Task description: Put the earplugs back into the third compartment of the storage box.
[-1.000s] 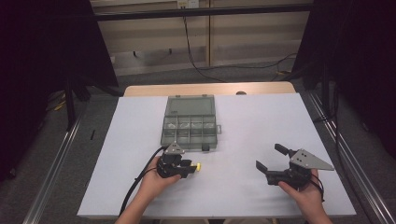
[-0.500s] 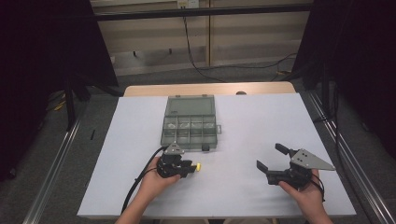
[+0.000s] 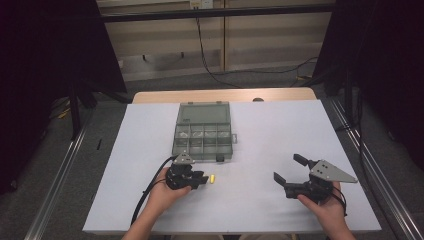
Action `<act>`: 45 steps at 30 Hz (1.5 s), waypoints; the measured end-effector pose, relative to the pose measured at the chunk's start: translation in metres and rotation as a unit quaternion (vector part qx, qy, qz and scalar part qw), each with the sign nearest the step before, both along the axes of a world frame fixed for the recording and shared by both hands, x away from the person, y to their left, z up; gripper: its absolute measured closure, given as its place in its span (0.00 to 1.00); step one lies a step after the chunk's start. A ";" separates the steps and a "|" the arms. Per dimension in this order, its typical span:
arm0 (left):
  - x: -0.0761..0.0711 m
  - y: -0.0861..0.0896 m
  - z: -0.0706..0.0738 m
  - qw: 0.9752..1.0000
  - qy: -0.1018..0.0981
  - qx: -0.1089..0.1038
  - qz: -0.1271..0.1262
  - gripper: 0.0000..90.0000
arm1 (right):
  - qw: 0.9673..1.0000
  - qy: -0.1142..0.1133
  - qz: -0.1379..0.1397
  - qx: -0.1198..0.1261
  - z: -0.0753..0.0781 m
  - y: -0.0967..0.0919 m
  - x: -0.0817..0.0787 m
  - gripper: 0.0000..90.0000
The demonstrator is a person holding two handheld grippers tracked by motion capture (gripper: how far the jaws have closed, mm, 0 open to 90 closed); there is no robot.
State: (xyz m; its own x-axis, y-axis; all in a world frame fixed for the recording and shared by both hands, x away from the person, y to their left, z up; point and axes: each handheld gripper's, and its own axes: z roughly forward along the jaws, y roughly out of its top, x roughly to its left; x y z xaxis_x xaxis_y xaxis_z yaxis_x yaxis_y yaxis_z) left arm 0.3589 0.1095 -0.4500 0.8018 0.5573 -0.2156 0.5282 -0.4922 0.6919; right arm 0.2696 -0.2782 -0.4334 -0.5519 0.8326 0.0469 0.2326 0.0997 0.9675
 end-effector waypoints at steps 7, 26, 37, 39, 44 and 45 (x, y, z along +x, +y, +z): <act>0.001 0.001 0.001 1.000 0.003 -0.008 0.005 0.77 | 1.000 -0.002 0.001 0.000 0.001 0.000 -0.001 0.07; 0.008 0.004 0.005 1.000 0.006 -0.010 0.020 0.89 | 1.000 -0.006 0.008 -0.005 0.001 0.002 -0.001 0.07; 0.010 0.005 0.012 1.000 0.004 -0.017 0.019 0.92 | 1.000 -0.006 0.006 -0.006 0.002 0.001 -0.001 0.08; 0.011 0.004 0.013 1.000 0.004 -0.019 0.016 0.92 | 1.000 -0.008 0.007 -0.006 0.002 0.001 -0.002 0.08; 0.016 0.002 0.018 1.000 0.007 -0.026 0.016 0.93 | 1.000 -0.008 0.008 -0.005 0.002 0.001 -0.002 0.08; 0.017 0.002 0.020 1.000 0.005 -0.025 0.017 0.93 | 1.000 -0.006 0.008 -0.004 0.002 0.002 -0.002 0.08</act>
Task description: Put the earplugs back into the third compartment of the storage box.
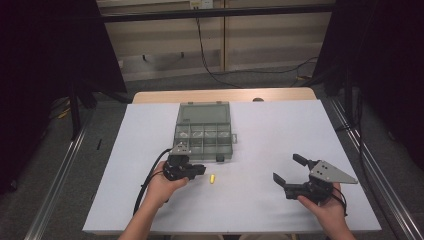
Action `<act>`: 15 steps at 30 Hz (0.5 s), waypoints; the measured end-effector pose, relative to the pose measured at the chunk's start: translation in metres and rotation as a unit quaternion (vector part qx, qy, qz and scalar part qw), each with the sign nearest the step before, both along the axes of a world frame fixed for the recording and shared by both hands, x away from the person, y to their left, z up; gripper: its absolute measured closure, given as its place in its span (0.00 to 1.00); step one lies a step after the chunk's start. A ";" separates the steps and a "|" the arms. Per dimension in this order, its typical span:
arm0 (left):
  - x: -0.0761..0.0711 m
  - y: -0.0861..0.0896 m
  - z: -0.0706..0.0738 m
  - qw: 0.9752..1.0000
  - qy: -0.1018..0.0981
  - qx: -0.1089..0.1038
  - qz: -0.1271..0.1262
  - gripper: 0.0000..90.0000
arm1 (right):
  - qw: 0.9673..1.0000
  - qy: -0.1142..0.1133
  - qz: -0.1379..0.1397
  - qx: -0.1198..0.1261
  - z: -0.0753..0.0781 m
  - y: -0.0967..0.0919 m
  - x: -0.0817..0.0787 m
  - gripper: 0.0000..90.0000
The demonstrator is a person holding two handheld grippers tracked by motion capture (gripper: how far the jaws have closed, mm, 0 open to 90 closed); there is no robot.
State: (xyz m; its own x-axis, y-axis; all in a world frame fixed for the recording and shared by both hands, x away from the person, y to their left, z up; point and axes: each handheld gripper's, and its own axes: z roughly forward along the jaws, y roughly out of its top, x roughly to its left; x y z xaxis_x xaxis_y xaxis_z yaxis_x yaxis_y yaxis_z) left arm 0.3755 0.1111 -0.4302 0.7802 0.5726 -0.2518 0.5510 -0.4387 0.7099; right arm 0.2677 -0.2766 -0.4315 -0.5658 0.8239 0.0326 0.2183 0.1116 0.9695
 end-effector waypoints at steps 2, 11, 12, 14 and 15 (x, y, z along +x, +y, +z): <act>0.002 -0.001 0.004 1.000 -0.002 -0.003 0.002 0.93 | 1.000 0.000 0.000 0.001 0.000 0.000 0.000 0.08; 0.020 -0.004 0.016 1.000 0.004 -0.001 0.012 0.92 | 1.000 -0.003 0.001 0.000 0.001 0.000 0.000 0.08; 0.021 -0.005 0.016 1.000 0.004 -0.003 0.014 0.92 | 1.000 -0.004 0.001 -0.001 0.001 0.000 -0.001 0.08; 0.025 -0.005 0.017 1.000 0.005 -0.007 0.019 0.92 | 1.000 -0.003 0.001 0.002 0.001 0.000 -0.001 0.08; 0.027 -0.005 0.019 1.000 0.005 -0.006 0.020 0.92 | 1.000 -0.004 0.001 0.002 0.001 -0.001 -0.001 0.08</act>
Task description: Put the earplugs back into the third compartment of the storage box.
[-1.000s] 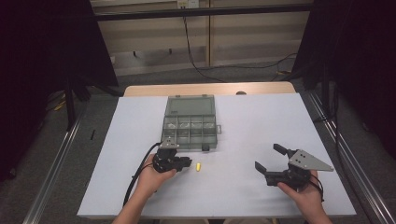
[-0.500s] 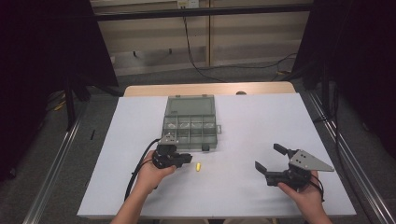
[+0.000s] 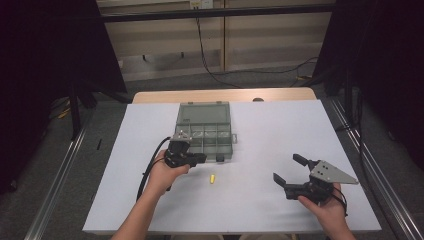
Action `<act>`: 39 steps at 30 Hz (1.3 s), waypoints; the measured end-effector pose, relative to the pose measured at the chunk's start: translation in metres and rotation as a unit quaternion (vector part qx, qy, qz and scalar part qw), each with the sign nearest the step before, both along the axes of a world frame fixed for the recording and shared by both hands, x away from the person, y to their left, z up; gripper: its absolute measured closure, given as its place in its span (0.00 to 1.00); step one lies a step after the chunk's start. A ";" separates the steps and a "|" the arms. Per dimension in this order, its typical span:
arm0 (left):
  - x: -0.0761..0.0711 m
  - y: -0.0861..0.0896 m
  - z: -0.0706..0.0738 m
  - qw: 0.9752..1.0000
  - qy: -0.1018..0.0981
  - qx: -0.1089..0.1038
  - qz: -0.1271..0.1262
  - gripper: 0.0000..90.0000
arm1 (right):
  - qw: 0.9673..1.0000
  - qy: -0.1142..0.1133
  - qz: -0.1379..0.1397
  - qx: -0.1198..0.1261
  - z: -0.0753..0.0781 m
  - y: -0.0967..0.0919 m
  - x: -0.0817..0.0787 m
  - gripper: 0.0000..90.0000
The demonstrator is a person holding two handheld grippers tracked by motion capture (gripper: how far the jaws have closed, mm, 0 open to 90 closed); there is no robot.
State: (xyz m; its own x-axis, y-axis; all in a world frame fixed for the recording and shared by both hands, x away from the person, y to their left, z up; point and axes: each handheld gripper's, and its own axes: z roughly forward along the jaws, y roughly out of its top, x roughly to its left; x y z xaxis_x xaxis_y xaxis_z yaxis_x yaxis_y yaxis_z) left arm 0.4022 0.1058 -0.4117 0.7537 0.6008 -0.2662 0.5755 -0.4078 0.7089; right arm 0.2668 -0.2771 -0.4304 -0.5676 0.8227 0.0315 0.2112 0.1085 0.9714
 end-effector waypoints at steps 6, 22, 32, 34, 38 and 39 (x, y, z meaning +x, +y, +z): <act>0.008 -0.004 0.009 1.000 -0.008 0.000 0.006 0.92 | 1.000 0.003 0.000 0.000 -0.001 0.000 0.001 0.08; 0.034 -0.013 0.013 0.999 -0.011 0.023 0.022 0.92 | 1.000 0.000 0.003 -0.002 -0.001 0.000 0.001 0.08; 0.049 -0.019 0.014 0.999 -0.007 0.021 0.034 0.92 | 1.000 -0.001 0.003 0.001 0.000 0.000 0.001 0.08; 0.052 -0.020 0.014 0.999 -0.006 0.019 0.039 0.92 | 1.000 -0.001 0.003 0.000 0.000 0.000 0.000 0.08; 0.057 -0.020 0.013 0.998 -0.010 0.020 0.051 0.92 | 1.000 -0.001 0.004 -0.001 0.000 0.000 0.001 0.08; 0.059 -0.021 0.013 0.998 -0.010 0.019 0.052 0.92 | 1.000 -0.001 0.004 -0.002 -0.001 0.001 0.001 0.08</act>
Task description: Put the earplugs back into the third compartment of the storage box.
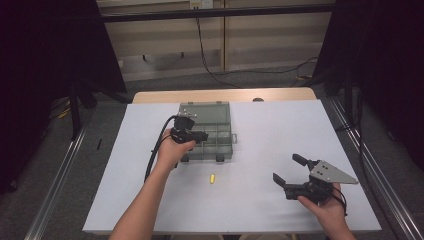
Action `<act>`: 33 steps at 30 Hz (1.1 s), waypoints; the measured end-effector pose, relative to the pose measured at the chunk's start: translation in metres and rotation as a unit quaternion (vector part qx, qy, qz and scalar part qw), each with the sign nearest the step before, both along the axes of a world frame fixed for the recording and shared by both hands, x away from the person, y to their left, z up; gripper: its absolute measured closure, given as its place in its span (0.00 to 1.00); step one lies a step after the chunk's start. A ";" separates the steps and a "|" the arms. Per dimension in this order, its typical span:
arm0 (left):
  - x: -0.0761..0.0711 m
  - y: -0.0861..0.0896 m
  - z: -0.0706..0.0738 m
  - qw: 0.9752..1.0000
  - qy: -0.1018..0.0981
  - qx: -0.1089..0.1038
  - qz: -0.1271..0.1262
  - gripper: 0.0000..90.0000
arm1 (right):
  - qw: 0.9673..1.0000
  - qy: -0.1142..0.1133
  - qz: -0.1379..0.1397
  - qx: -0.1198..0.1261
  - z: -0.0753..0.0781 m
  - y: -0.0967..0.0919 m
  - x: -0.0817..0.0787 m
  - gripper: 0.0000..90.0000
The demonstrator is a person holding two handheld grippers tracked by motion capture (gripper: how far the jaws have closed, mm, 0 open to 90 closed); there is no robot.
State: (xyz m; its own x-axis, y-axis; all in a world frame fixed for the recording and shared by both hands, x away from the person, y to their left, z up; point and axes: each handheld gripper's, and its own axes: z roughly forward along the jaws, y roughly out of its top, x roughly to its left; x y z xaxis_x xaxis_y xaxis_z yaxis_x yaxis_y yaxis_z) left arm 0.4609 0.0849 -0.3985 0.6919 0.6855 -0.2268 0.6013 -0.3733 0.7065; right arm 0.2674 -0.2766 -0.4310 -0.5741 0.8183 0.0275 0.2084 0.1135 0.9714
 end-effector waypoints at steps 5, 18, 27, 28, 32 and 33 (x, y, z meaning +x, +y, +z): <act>0.005 -0.006 -0.002 1.000 -0.001 0.000 0.006 0.91 | 1.000 0.000 0.001 0.001 0.000 0.000 0.000 0.08; 0.019 -0.012 -0.006 1.000 -0.004 0.007 0.025 0.91 | 1.000 0.001 0.002 0.002 0.000 0.000 0.000 0.08; 0.023 -0.011 -0.010 0.999 -0.009 0.006 0.036 0.89 | 1.000 0.000 0.002 0.003 0.000 0.000 0.000 0.08; 0.024 -0.012 -0.011 0.999 -0.008 0.002 0.037 0.89 | 1.000 -0.001 0.003 0.004 0.000 0.000 0.000 0.08; 0.026 -0.014 -0.015 0.999 -0.005 -0.003 0.042 0.89 | 1.000 -0.001 0.003 0.004 0.000 -0.001 0.000 0.08; 0.026 -0.014 -0.016 0.999 -0.004 -0.003 0.042 0.88 | 1.000 -0.001 0.003 0.004 0.000 -0.001 0.000 0.08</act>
State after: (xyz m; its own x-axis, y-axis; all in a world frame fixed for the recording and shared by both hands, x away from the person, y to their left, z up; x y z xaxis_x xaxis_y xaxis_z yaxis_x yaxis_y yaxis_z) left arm 0.4870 0.0706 -0.4143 0.6335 0.7399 -0.2264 0.6248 -0.3165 0.7138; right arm 0.2676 -0.2773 -0.4310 -0.5784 0.8151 0.0328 0.2061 0.1071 0.9727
